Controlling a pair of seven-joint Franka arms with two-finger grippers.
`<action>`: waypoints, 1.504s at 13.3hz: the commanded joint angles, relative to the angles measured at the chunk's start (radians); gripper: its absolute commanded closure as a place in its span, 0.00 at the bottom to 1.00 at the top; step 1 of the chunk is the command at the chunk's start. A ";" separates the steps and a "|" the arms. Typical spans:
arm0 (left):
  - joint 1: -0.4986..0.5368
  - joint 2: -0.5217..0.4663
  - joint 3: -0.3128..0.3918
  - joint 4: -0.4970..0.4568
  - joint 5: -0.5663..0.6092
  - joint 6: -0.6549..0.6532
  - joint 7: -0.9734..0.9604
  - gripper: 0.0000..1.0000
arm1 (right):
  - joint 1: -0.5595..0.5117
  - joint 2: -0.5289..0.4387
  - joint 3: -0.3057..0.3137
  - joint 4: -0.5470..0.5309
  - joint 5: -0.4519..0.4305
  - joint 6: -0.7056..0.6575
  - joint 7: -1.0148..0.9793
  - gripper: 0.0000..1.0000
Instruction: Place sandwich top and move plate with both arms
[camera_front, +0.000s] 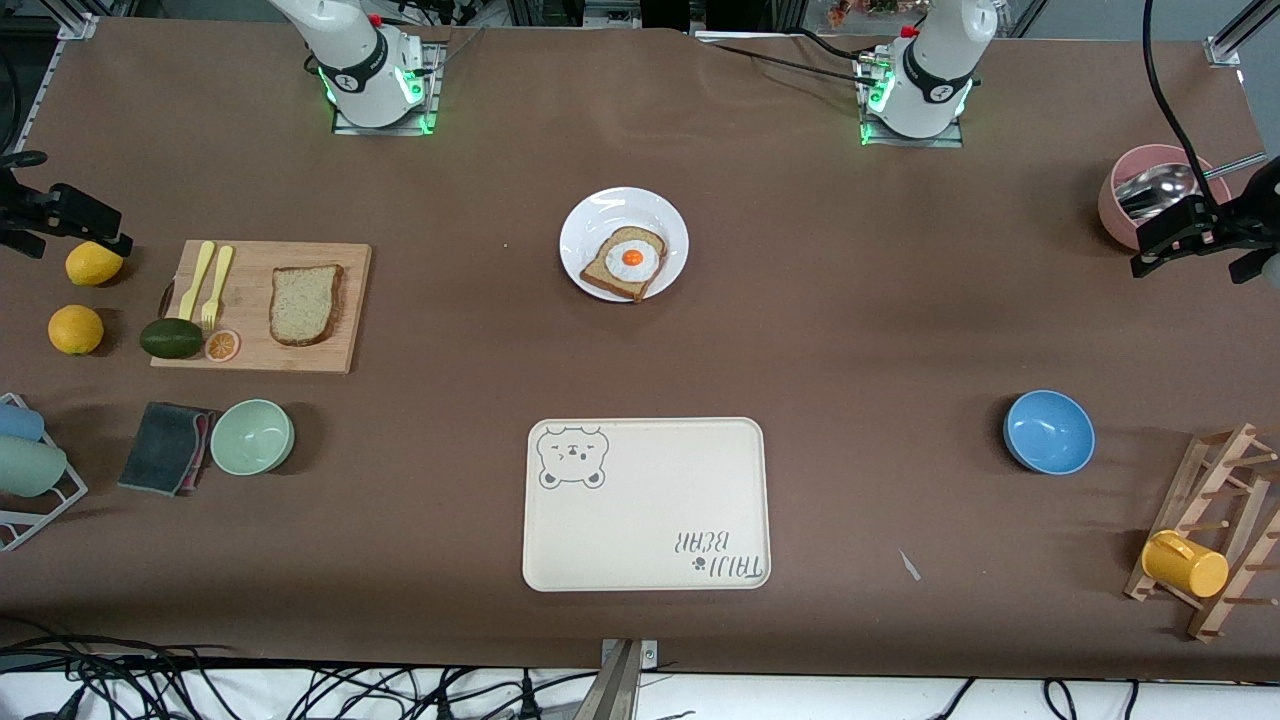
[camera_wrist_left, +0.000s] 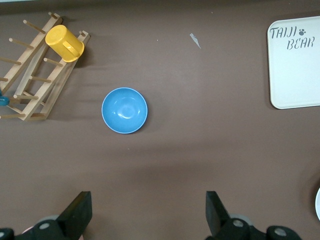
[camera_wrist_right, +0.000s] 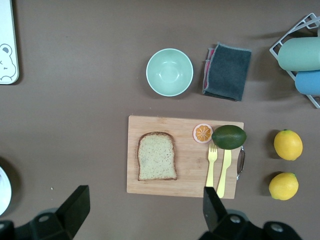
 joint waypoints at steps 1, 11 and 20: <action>0.000 -0.001 0.001 0.002 -0.027 -0.006 -0.008 0.00 | 0.008 -0.006 -0.009 -0.002 0.004 -0.010 -0.008 0.00; -0.001 0.002 0.001 0.002 -0.027 -0.003 -0.008 0.00 | 0.003 0.034 -0.012 0.000 0.007 -0.037 -0.011 0.00; -0.001 0.004 -0.001 0.002 -0.027 -0.001 -0.009 0.00 | 0.047 0.161 -0.006 -0.070 -0.040 0.139 0.177 0.07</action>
